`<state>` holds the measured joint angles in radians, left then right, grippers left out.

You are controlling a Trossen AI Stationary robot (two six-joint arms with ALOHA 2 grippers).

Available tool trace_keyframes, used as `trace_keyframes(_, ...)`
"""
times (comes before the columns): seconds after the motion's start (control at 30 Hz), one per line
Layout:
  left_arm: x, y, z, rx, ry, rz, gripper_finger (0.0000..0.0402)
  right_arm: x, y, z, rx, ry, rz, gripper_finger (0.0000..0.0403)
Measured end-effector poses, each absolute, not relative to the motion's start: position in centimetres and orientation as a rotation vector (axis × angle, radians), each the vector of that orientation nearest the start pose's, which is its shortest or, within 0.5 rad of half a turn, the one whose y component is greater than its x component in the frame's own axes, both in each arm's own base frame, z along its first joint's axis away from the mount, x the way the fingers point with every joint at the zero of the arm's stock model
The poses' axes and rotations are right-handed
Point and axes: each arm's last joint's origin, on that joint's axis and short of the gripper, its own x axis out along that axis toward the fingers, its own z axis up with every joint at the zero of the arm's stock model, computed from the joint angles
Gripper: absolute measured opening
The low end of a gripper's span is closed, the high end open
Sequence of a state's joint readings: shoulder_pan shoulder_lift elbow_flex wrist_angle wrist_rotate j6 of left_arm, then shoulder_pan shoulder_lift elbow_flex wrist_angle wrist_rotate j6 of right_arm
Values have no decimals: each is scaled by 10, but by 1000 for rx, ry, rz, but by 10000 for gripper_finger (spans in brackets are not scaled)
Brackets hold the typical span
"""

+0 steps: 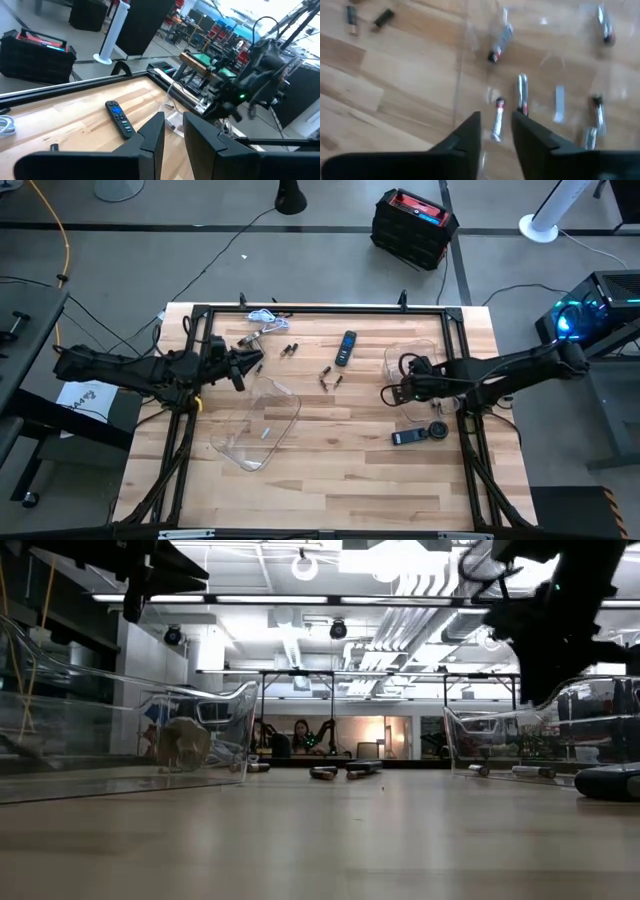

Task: Sort batteries
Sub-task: Put the white battery into the right transparent bin

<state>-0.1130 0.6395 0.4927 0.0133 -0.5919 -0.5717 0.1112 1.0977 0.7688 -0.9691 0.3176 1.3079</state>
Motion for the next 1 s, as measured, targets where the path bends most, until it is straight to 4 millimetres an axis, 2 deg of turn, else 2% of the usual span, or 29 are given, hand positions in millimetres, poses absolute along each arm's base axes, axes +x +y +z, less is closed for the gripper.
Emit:
trace_keyframes(0.17, 158, 1, 268, -467, 38, 507, 65, 178, 8, 250, 723, 891, -963, 171)
trace_keyframes(0.33, 182, 11, 282, -315, 189, 569, 65, 182, 6, 273, 651, 802, -970, 199)
trace_keyframes(0.43, 206, 29, 289, -228, 395, 602, 65, 184, 5, 284, 632, 750, -971, 200)
trace_keyframes(0.53, 235, 59, 284, -246, 624, 593, 65, 185, 5, 289, 626, 726, -968, 200)
trace_keyframes(0.67, 266, 101, 260, -367, 901, 549, 77, 186, 5, 289, 642, 719, -967, 201)
trace_keyframes(0.8, 285, 133, 232, -381, 1136, 595, 101, 186, 6, 289, 681, 710, -966, 201)
trace_keyframes(1.0, 299, 162, 187, -441, 1275, 667, 139, 188, 6, 290, 693, 697, -963, 201)
